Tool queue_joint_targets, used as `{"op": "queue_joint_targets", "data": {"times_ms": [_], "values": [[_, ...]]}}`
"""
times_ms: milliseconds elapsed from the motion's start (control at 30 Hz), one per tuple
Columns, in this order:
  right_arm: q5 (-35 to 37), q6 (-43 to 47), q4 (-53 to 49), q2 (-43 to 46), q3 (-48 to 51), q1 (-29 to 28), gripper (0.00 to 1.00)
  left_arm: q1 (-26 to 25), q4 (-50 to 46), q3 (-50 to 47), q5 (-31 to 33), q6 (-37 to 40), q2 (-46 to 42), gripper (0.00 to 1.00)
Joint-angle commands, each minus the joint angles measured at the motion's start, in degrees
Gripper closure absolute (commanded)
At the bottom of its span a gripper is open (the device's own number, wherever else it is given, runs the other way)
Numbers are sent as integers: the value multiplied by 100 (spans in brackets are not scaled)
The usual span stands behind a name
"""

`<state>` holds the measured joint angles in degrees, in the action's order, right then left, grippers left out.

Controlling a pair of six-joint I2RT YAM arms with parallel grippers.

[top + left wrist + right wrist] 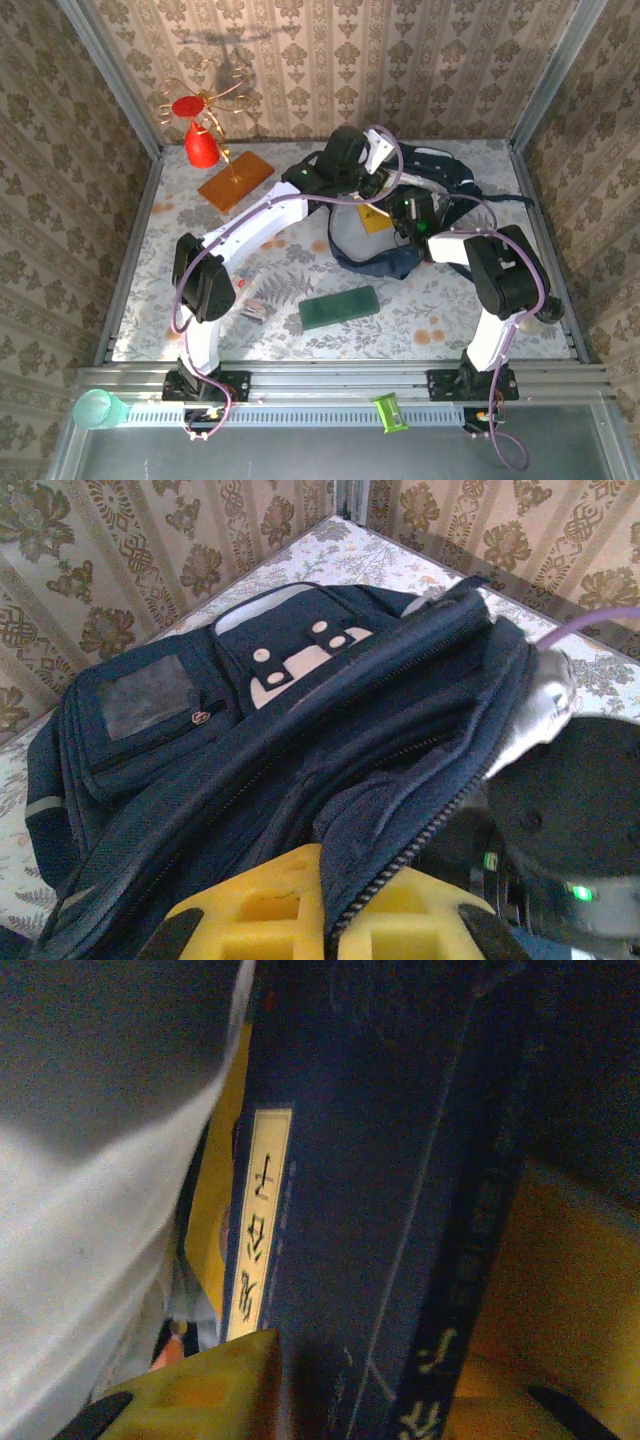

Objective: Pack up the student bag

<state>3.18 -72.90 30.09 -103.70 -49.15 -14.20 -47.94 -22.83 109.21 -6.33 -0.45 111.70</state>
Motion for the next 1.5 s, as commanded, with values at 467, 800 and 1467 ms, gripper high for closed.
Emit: {"op": "queue_joint_targets", "data": {"times_ms": [467,800,1467], "values": [[-1888,1861,-1772,1969,470,365,40,301,358,448,199,-622,374,100],[-2767,3255,-4347,4052,645,827,41,308,512,161,101,-755,432,100],[-2019,3848,-4334,2706,-156,2131,26,-77,1548,-3270,-490,-774,-1224,49]]}}
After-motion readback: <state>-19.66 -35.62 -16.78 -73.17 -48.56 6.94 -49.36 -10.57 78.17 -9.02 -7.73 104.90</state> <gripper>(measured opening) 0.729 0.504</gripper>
